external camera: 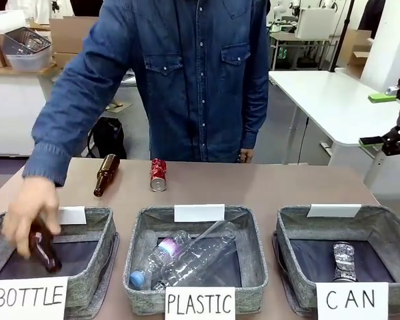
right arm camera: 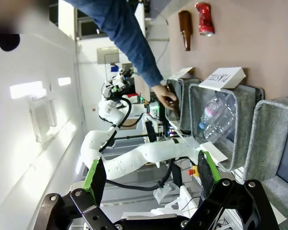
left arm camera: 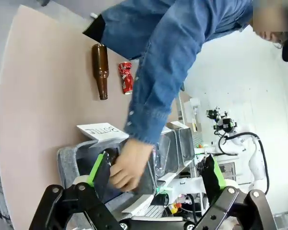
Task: Sort the can waste into the basket.
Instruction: Pick up the can waste from the table and place it in the right Fabric basket.
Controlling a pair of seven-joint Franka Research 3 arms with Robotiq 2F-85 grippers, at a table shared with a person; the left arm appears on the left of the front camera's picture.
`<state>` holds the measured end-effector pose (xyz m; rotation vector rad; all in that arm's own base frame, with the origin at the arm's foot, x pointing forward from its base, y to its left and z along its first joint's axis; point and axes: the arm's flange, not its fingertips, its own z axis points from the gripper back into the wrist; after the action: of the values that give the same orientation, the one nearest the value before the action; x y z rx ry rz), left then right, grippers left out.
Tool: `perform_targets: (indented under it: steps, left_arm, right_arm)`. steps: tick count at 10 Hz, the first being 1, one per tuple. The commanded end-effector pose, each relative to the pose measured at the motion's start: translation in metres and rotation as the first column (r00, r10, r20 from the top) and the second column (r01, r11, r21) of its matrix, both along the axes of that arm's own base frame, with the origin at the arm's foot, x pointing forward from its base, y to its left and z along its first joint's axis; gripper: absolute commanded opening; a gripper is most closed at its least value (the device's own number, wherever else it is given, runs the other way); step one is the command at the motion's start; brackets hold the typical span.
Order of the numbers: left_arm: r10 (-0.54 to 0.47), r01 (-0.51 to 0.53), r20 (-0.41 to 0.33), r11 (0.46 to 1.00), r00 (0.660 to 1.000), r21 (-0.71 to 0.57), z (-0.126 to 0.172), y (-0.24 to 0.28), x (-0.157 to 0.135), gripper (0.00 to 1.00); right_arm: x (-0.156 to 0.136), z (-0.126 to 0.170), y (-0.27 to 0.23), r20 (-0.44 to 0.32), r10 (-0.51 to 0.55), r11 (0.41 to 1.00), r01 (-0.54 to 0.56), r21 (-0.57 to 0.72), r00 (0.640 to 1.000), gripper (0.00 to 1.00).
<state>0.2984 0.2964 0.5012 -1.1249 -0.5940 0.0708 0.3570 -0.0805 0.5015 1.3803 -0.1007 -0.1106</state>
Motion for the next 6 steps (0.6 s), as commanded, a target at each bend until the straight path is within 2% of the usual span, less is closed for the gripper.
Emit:
perform_targets:
  steps: [1, 3, 5, 6]
  left_arm:
    - [-0.032, 0.031, 0.025, 0.999, 0.999, 0.029, 0.007, 0.002, 0.007, 1.0]
    - [-0.08, 0.079, 0.018, 0.995, 0.997, 0.053, 0.006, -0.013, 0.015, 1.0]
    - [-0.157, 0.159, -0.023, 0.978, 0.987, 0.137, 0.004, -0.034, 0.035, 1.0]
    - [-0.131, 0.132, -0.023, 0.987, 0.991, 0.09, 0.004, -0.016, 0.032, 1.0]
  right_arm:
    - [-0.001, 0.002, -0.003, 0.015, 0.016, 1.0, -0.016, -0.008, 1.0, 1.0]
    - [-0.001, 0.002, -0.003, 0.015, 0.016, 1.0, -0.016, -0.008, 1.0, 1.0]
    - [-0.001, 0.002, -0.003, 0.015, 0.016, 1.0, -0.016, -0.008, 1.0, 1.0]
    - [-0.001, 0.002, -0.003, 0.015, 0.016, 1.0, -0.016, -0.008, 1.0, 1.0]
